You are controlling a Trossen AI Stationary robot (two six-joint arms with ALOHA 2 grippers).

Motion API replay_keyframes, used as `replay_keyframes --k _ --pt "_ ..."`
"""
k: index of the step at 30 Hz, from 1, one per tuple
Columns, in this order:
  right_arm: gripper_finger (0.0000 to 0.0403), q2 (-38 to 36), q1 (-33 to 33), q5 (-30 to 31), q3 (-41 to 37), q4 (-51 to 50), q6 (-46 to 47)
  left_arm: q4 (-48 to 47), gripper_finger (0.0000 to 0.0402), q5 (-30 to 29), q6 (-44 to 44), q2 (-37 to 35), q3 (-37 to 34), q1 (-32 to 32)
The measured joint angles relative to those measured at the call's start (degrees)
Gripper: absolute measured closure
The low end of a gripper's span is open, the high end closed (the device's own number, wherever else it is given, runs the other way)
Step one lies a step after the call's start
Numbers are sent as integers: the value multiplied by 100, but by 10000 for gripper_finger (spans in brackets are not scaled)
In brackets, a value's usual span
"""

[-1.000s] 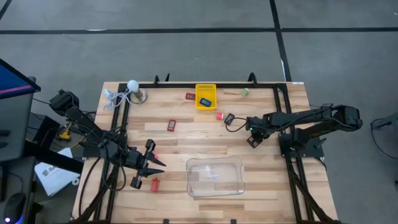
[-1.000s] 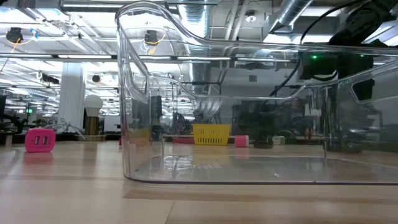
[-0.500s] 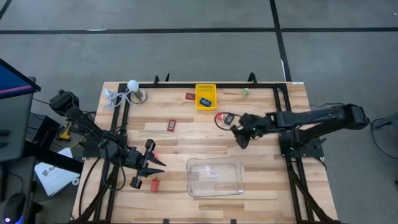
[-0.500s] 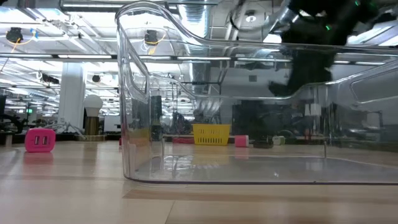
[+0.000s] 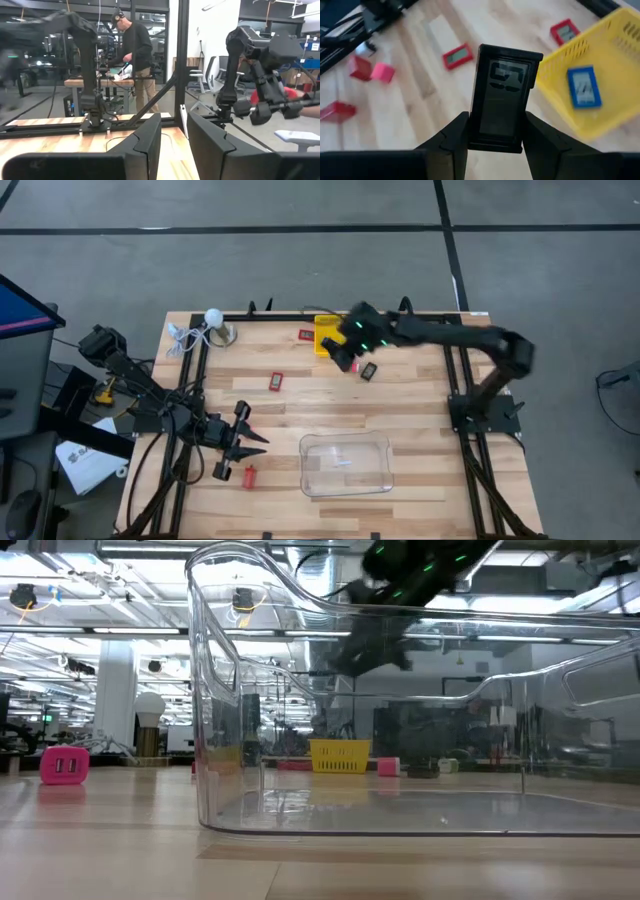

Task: Pick & Place Office items
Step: Put the black digital clock on the right into the yellow bin

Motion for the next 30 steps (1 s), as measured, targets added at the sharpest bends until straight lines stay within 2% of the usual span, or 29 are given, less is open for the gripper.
replay_keyframes --k 3,7,12,18,23,30 --pt "263 821 -384 -236 937 -645 -211 1 311 0 -2 0 0 -2" --pt "260 1863 -839 -222 2253 -2269 -575 -13 311 2 0 0 0 -2" --pt "260 2582 -1024 73 3281 -3203 -915 -25 311 0 95 0 0 -2" --pt "260 3028 -1022 201 3727 -3363 -1251 -23 311 2 131 0 0 -2" --pt "260 3276 -1019 244 3747 -3401 -1386 -25 311 0 129 0 0 -2" --pt "260 3331 -963 643 3756 -3334 -1568 -29 311 2 112 0 0 -2"
